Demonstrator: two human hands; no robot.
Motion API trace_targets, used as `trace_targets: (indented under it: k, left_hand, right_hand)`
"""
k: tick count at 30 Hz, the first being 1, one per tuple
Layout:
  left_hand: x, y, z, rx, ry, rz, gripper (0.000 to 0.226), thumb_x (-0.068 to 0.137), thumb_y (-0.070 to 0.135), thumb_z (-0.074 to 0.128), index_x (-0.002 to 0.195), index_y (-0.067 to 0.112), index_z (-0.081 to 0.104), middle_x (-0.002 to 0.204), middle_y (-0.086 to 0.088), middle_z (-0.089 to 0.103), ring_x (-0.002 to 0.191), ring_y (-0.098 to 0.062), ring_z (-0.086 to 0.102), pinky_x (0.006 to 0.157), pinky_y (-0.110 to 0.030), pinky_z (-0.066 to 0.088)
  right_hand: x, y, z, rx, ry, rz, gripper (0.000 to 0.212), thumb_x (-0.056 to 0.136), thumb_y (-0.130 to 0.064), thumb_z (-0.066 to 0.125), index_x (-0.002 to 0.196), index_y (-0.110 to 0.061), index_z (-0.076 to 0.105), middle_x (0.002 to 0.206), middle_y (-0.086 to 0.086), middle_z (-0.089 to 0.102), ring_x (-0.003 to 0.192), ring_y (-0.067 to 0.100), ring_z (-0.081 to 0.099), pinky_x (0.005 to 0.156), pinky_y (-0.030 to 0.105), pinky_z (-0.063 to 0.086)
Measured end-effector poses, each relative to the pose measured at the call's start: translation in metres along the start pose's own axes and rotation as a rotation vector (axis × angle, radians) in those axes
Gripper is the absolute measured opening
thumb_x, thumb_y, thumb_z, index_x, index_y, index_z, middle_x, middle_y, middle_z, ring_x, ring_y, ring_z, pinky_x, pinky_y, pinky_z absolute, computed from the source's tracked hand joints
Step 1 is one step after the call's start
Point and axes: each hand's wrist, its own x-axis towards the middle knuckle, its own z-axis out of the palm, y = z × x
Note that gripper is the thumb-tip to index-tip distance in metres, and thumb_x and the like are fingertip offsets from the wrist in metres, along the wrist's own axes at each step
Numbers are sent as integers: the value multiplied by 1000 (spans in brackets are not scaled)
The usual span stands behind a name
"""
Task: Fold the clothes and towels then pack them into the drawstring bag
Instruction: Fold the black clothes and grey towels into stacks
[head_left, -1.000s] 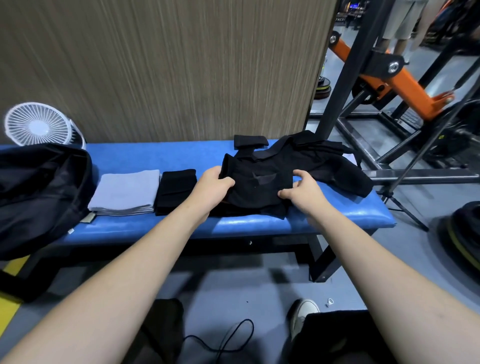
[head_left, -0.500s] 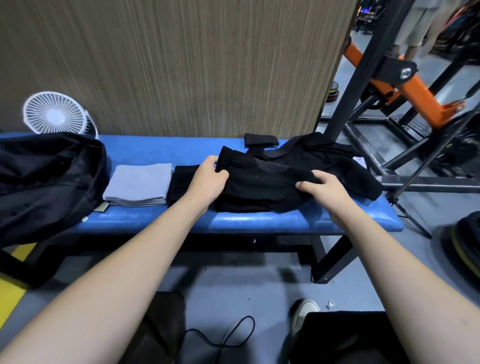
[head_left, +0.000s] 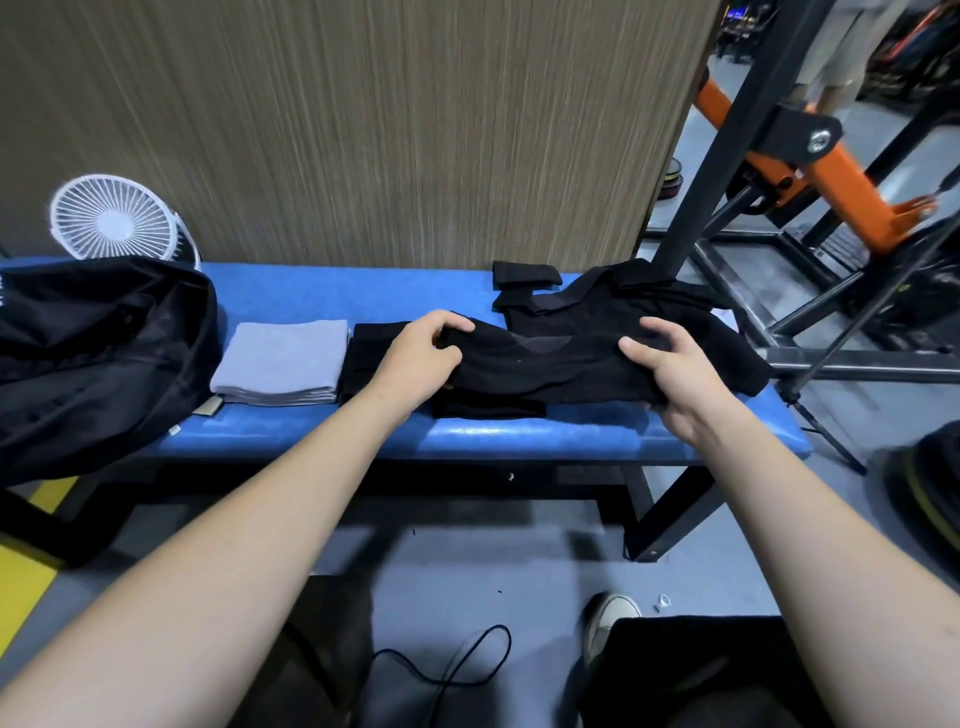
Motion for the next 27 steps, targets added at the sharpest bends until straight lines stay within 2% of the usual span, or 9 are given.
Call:
trace_targets:
  k: [2,5,8,12,15,19,21,25,27]
  left_hand:
    - [2,-4,1,52,12,7,26,89,14,59,103,33,69,109,1,62,91,-13,61,79,-26,52]
    - [4,-7,2,67,-9,24,13,89,27,63,97,34,72,107,2,67,101,-12,61,91,-31,49]
    - [4,-11,6,83,-35,38,11,89,26,67,97,32,72,99,6,63,91,-9,57,82,-27,45]
    - [4,-14,11,96,-62,34,17,85,23,69,98,35,71,111,0,66,100,-12,59,91,-28,48]
    - [3,-13,11,46,-69,19,19,85,22,71,101,33,71,109,-3,63,94,-7,57,84,-22,45]
    - [1,-11,12,-11,-93,-7,23,86,20,73,106,30,69,95,3,58,88,-7,57,76,-22,45]
    - [0,-12,12,-38,-109,-24,25,84,22,74,106,32,67,101,1,62,92,-13,63,81,-27,50]
    - [0,-11,12,-65,-93,-24,12,91,29,67,103,28,69,99,6,63,92,-6,58,79,-26,47]
    - [-2,-8,12,-137,-105,-65,26,93,45,57,98,23,69,91,5,67,85,-13,61,81,-41,57]
  right_hand:
    - [0,-1,0,-20,-8,-13,45,89,-7,67,128,-25,55,102,4,69,70,20,66,40,24,35]
    - [0,-1,-3,-104,-20,-33,38,86,-2,63,117,-23,63,99,7,68,75,21,65,45,26,37]
    - [-1,-1,-4,-190,-5,-51,27,86,-2,61,104,-19,70,99,7,67,81,21,64,53,27,42]
    - [-7,-7,6,-239,5,-127,26,86,-2,62,105,-17,70,89,3,65,68,16,57,44,22,35]
    - [-16,-12,23,-194,-80,-188,28,86,0,62,108,-17,68,84,1,61,65,16,55,44,25,35]
    - [-25,-7,54,-178,-225,-263,39,81,-2,67,112,-25,68,104,15,64,89,31,65,74,42,57]
    - [-30,-3,69,-209,-274,-286,42,80,-4,68,112,-31,67,115,20,64,100,33,66,85,43,57]
    - [-36,1,93,-317,-342,-268,45,86,-3,67,121,-31,61,111,10,59,81,14,60,62,33,55]
    - [-36,5,100,-328,-416,-215,45,89,-6,65,128,-27,55,106,7,60,71,17,61,57,35,51]
